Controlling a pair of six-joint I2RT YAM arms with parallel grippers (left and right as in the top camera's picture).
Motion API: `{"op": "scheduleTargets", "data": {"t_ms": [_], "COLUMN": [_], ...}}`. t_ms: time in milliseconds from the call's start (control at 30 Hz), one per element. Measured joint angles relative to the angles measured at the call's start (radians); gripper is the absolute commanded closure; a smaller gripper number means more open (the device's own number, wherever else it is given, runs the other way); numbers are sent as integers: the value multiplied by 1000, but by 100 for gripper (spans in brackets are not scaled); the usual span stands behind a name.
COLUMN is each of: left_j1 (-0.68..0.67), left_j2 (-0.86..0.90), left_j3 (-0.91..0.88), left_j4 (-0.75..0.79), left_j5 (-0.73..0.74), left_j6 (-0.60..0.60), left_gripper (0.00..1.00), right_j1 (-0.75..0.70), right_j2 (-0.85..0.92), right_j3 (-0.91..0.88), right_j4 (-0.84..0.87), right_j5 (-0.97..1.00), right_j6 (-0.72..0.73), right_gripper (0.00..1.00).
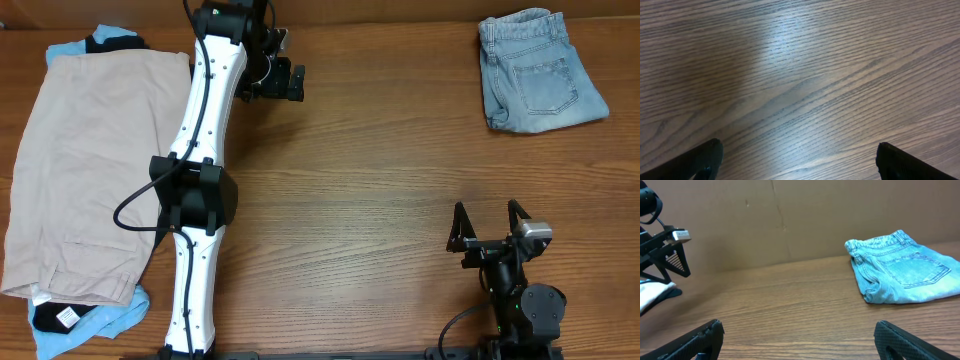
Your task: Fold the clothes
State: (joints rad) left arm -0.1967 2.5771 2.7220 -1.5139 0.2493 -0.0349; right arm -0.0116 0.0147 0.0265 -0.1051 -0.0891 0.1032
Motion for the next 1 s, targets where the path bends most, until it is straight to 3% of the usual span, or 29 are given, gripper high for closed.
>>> {"op": "scheduleTargets", "data": {"t_ms": [1000], "left_j1": [-13], "left_j2": [0], "left_j3": [0], "left_j4": [0], "left_j5": [0], "left_j6": [0], "left_gripper": [0], "right_j1": [0], "right_j2": [0], "right_j3": [0], "right_j4": [0], "right_j5": [0], "right_j6": [-4], "right_gripper": [0]}}
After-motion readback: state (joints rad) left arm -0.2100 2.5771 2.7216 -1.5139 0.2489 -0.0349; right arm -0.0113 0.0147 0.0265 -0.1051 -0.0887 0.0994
